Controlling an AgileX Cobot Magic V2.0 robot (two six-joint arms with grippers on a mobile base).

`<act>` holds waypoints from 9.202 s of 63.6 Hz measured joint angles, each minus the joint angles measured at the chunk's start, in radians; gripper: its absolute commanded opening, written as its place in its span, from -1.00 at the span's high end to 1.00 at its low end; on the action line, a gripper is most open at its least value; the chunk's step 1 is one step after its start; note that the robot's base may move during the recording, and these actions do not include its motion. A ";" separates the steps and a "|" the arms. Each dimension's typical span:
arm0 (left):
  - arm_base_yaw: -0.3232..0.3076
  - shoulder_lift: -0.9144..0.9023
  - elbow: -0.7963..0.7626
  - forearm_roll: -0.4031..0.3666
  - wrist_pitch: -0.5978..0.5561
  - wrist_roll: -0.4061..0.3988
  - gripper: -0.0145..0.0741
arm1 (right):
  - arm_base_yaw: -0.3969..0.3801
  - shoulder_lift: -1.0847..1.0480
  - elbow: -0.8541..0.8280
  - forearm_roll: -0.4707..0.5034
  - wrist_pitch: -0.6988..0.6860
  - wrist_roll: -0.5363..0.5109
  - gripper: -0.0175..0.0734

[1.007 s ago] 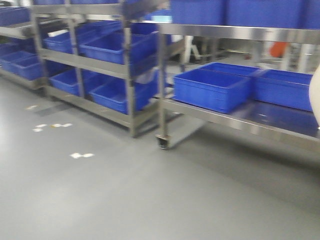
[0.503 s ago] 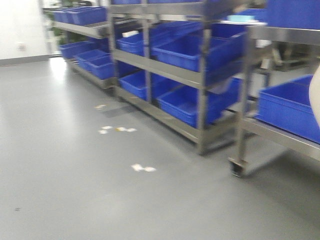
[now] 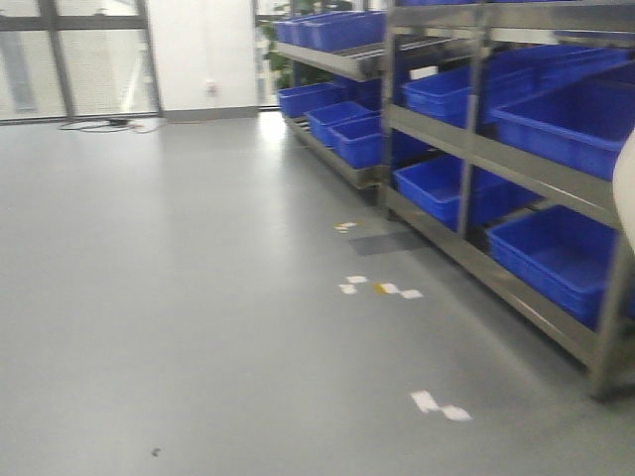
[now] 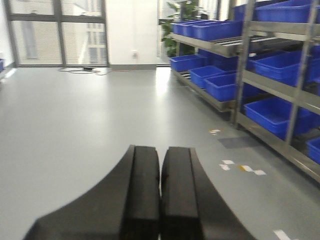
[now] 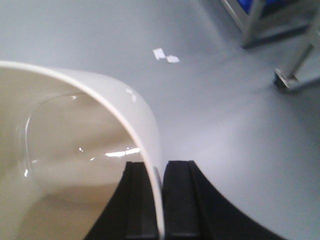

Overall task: Move white bin to right shelf second layer
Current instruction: 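Turn the base past the crate racks toward the window, then drive the base up to the roller-track shelf with blue crates, then lower the held white bin onto the roller-track shelf with the right gripper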

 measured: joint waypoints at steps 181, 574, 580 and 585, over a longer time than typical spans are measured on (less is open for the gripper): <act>0.000 0.000 0.000 0.000 0.000 0.000 0.48 | 0.000 0.000 0.002 0.000 0.000 0.000 0.51; 0.000 0.000 0.000 0.000 0.000 0.000 0.48 | 0.799 0.851 -0.380 -0.455 0.019 0.946 0.49; 0.000 0.000 0.000 0.000 0.000 0.000 0.48 | 0.801 0.882 -0.384 -0.457 0.007 0.952 0.49; 0.000 0.000 0.000 0.000 0.000 0.000 0.48 | 0.801 0.901 -0.384 -0.459 -0.002 0.954 0.49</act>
